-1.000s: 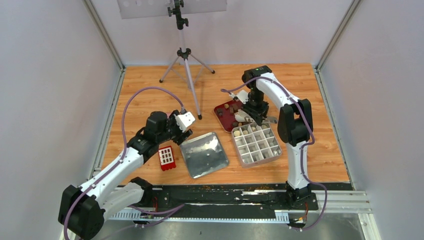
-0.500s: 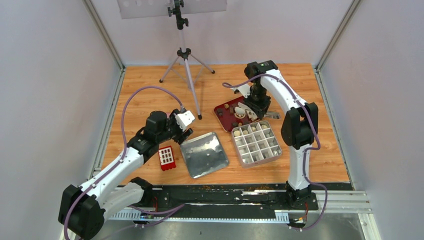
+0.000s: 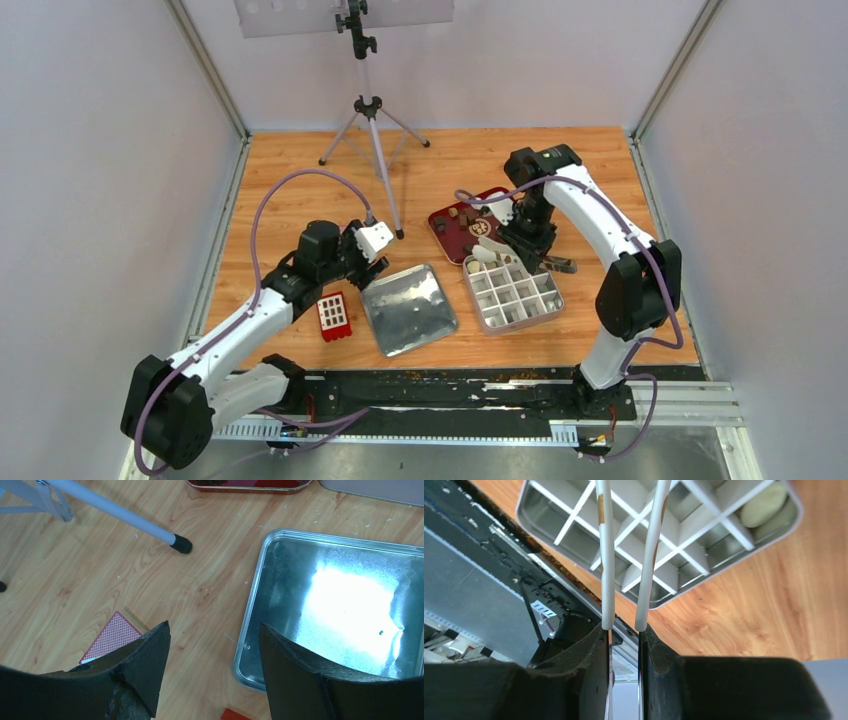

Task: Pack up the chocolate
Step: Pick up the fake chocolate from the plate, then place the fake chocolate in the packing box.

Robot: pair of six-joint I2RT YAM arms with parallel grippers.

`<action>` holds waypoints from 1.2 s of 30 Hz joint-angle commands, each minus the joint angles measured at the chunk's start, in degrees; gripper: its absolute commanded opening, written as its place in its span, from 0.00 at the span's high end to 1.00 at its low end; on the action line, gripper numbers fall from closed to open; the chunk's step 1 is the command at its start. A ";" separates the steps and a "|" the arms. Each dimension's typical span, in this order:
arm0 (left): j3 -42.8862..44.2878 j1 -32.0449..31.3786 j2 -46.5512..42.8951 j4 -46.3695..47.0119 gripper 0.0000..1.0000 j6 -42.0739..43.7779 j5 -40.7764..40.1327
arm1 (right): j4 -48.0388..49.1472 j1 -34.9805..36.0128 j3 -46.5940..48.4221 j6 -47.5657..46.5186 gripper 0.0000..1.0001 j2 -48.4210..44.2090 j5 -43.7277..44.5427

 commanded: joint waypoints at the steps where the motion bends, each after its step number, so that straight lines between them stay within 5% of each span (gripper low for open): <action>1: 1.97 0.22 0.52 2.09 0.27 -0.78 0.05 | -2.46 1.77 -2.41 -0.15 0.85 -3.68 -3.97; 15: 2.97 0.28 1.17 1.69 0.27 0.29 -0.57 | -2.51 4.27 -7.15 -0.42 0.80 -3.68 -2.32; 19: 3.06 0.27 1.59 1.93 0.26 0.05 -0.32 | -2.58 4.33 -6.97 0.03 0.64 -4.18 -2.28; 24: 3.08 0.27 1.90 1.91 0.26 -0.03 -0.16 | -2.59 4.30 -7.43 0.07 0.58 -5.12 -2.56; 29: 2.96 0.26 2.07 1.93 0.26 -0.10 -0.13 | -2.46 4.05 -3.33 -0.99 0.73 -4.74 -3.04; 36: 2.52 0.24 1.80 2.36 0.26 -0.45 -0.03 | -1.32 -0.48 5.78 -0.03 0.74 1.22 4.11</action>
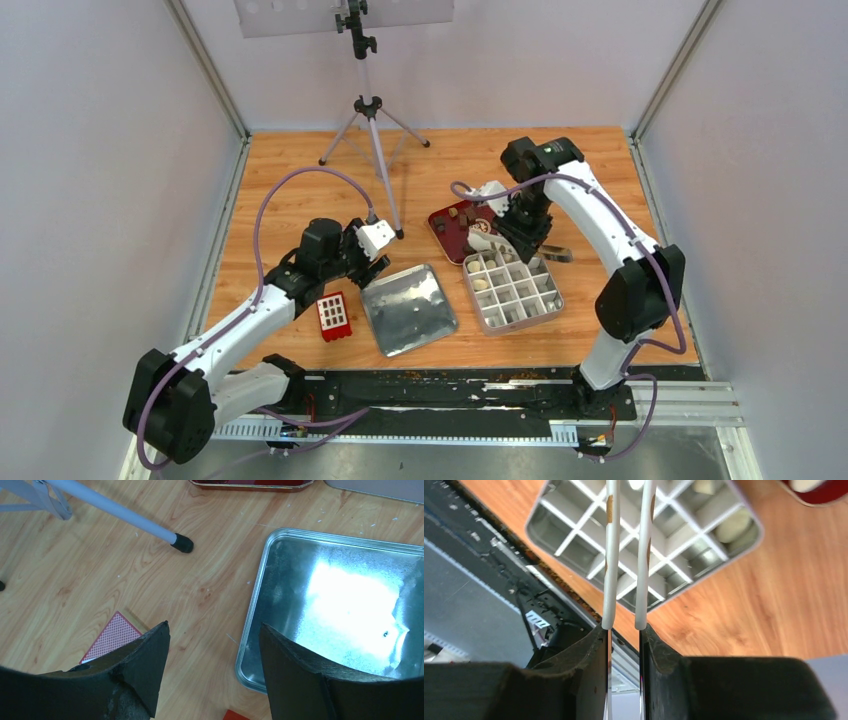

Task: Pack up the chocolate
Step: Place the fake chocolate in the packing box, then pick up the fake chocolate from the plate.

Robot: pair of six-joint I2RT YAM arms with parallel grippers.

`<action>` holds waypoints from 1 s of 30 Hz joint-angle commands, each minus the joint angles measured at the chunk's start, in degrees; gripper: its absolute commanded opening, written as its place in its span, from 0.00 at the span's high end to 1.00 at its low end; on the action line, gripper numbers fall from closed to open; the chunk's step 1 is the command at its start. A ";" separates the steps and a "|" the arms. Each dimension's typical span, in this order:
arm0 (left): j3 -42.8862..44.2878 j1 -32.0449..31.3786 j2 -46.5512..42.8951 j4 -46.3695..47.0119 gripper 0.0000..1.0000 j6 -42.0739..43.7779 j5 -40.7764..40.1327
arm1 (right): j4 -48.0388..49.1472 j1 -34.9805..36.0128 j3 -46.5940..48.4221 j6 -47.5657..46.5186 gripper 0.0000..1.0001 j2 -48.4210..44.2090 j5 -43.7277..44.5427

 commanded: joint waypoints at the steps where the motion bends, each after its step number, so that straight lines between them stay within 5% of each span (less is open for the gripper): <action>1: 1.73 0.26 -0.23 2.28 0.26 -0.70 0.37 | -0.21 -3.92 4.88 0.66 0.73 4.49 7.39; 20: -0.67 0.28 -1.71 3.30 0.25 -0.79 -0.33 | -0.60 -8.95 10.55 2.20 0.61 15.85 15.54; 30: -0.85 0.28 -1.88 3.62 0.25 -1.34 -0.13 | -0.67 -9.22 12.41 2.25 0.69 19.57 16.20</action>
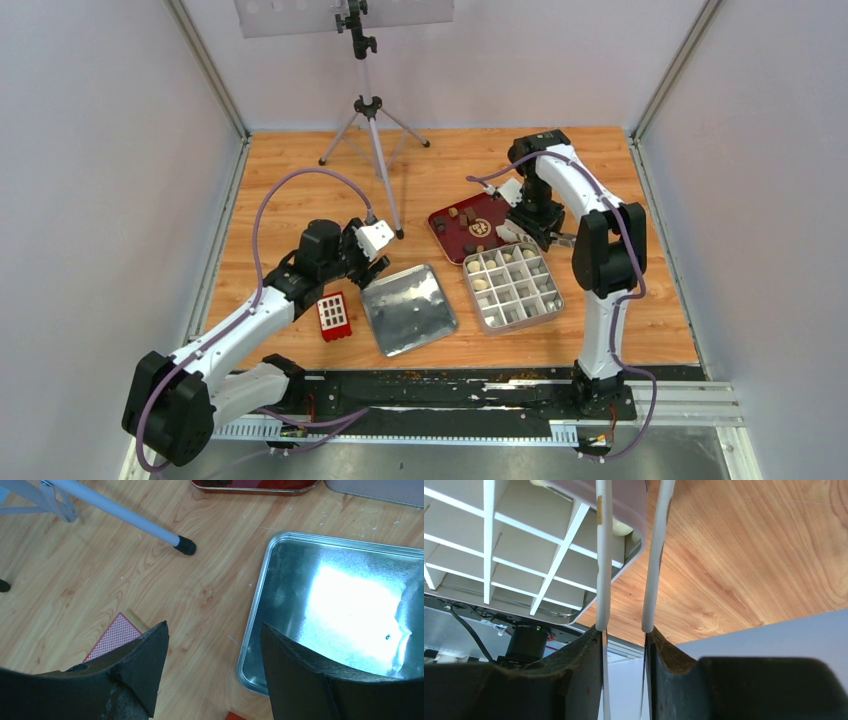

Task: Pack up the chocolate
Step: Pick up the fake chocolate from the plate, then place the fake chocolate in the packing box.

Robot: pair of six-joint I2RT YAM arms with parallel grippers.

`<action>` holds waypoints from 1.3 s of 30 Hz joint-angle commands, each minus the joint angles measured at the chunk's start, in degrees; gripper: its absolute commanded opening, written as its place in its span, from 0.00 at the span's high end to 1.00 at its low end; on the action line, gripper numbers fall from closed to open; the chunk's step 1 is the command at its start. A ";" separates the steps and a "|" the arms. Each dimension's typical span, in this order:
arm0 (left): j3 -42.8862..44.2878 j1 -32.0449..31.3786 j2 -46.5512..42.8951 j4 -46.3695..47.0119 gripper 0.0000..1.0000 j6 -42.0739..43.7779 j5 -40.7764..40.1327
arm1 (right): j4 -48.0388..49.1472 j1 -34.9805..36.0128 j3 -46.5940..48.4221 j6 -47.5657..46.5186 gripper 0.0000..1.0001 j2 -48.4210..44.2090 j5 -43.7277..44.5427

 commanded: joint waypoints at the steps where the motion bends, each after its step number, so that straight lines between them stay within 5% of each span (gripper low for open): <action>1: -0.08 0.28 -1.13 2.33 0.25 -1.24 0.07 | -1.48 -0.30 3.32 0.92 0.72 1.09 1.52; 11: 0.19 0.28 -0.38 2.56 0.25 -1.22 0.33 | -2.31 -0.30 5.77 -0.16 0.83 -6.75 -4.87; 23: 1.68 0.28 1.05 2.31 0.25 -0.60 0.31 | -2.63 3.52 -17.06 -1.81 0.81 -23.15 -15.96; 39: 1.30 0.28 0.34 1.41 0.24 -0.14 0.15 | -2.61 6.11 -21.86 -0.69 0.76 -26.62 -8.33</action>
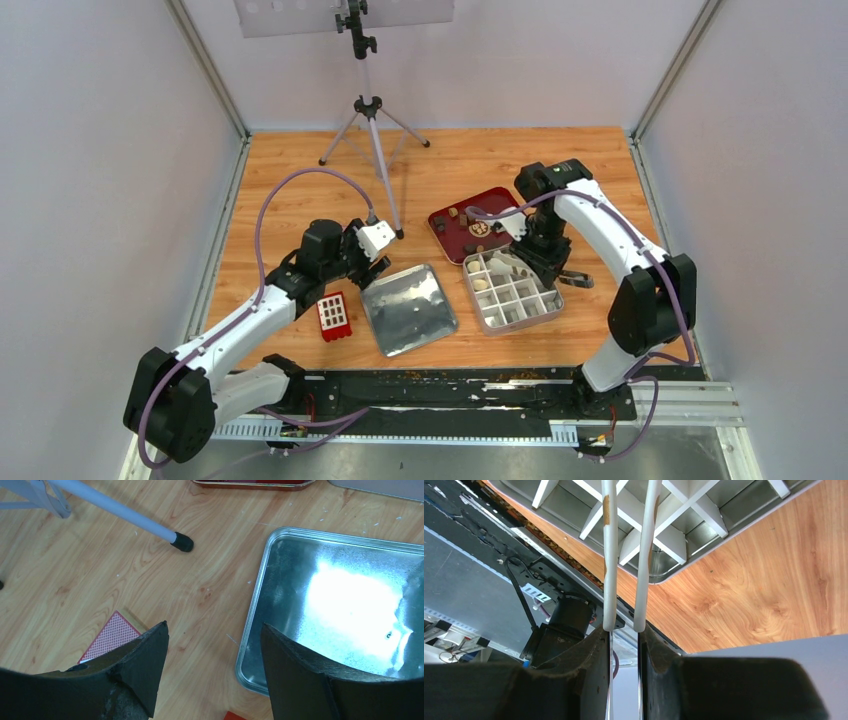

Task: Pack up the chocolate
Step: Place the fake chocolate in the packing box, then pick up the fake chocolate from the plate.

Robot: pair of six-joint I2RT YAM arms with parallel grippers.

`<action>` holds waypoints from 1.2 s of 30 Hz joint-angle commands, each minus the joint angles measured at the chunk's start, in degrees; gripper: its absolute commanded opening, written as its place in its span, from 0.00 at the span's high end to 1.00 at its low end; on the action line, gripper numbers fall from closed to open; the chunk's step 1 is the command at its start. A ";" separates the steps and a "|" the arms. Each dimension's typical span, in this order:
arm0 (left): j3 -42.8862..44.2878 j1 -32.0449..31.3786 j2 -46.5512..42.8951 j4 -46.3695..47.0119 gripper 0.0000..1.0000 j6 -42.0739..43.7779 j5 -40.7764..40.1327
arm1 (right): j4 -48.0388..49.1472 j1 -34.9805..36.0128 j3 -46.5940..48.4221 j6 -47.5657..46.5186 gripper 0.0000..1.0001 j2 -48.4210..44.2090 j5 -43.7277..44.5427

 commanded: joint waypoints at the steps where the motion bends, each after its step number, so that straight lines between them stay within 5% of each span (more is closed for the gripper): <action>1: 1.26 0.28 -0.72 1.55 0.25 -0.17 0.27 | -2.03 0.22 -0.72 0.16 0.74 -3.52 0.94; 10: 1.43 0.28 0.13 2.09 0.24 -0.29 0.42 | -2.13 0.64 -1.61 -0.01 0.60 -4.46 -0.59; 15: 1.34 0.28 0.12 2.05 0.25 -0.53 0.58 | -1.97 0.40 2.61 -0.28 0.64 -2.90 -1.01; 25: 0.89 0.28 -1.06 1.87 0.24 -0.29 0.11 | -0.24 -4.49 18.63 0.90 0.68 12.25 7.42; 36: -0.16 0.37 -2.32 2.01 0.24 -0.38 0.04 | 0.69 -7.22 28.36 2.40 0.59 23.12 8.67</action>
